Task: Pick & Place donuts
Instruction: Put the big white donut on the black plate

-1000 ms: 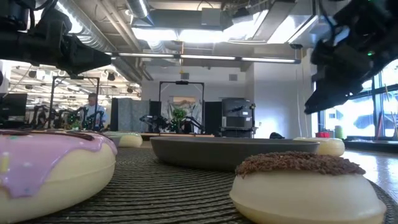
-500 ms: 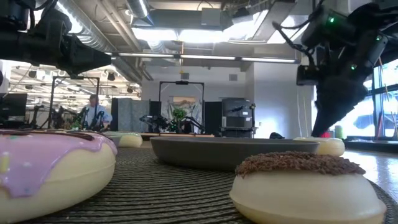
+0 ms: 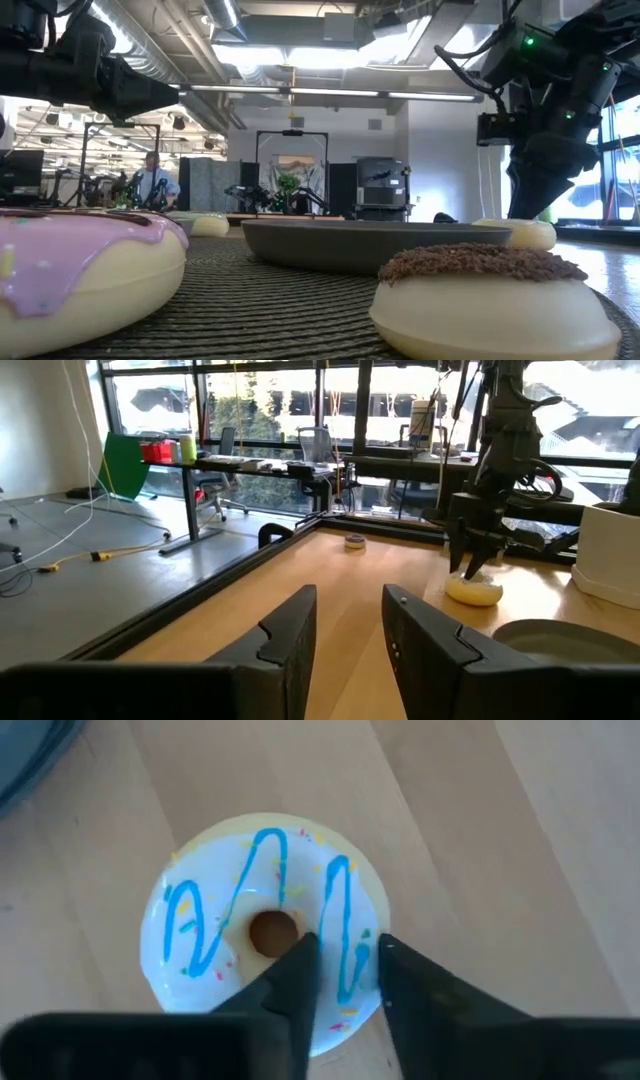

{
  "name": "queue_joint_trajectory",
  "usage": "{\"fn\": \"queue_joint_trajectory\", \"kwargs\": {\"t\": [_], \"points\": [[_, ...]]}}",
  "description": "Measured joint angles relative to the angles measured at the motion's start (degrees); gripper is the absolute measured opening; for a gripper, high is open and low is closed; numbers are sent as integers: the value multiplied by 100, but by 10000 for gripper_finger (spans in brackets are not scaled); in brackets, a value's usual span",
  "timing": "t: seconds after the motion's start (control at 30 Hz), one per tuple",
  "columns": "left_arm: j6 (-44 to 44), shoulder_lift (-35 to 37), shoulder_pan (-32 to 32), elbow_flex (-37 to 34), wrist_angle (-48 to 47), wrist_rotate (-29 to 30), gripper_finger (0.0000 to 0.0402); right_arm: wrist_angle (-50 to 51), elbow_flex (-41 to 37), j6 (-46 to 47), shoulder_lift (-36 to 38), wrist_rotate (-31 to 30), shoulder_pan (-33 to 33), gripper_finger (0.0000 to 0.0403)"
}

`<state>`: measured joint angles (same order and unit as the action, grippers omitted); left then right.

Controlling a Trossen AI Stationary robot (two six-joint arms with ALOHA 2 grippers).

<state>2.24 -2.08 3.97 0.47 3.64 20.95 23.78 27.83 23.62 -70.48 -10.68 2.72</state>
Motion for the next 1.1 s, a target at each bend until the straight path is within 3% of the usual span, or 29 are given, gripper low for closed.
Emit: {"fn": "queue_joint_trajectory", "kwargs": {"t": [0.13, 0.27, 0.53, 0.63, 0.87, 1.1], "points": [[0, 0, 0, 0, 0, 0, 115, 124, 75, -154, 0, -2, -38, 41], [0, 2, 0, 2, 0, 0, 115, 360, 593, -389, 0, -23, -54, 13], [0, 1, 0, 1, 1, 0, 113, -451, 1815, -1251, -328, -34, 211, 39], [0, 0, 0, 2, 2, 0, 115, -925, 2109, -1567, -840, 83, 311, 43], [4, 1, 0, 1, 2, 1, 114, -948, 2848, -1786, -2257, 956, 361, 45], [11, 1, 0, 1, 2, 0, 116, -763, 3337, -1795, -2988, 1088, 358, 46]]}}
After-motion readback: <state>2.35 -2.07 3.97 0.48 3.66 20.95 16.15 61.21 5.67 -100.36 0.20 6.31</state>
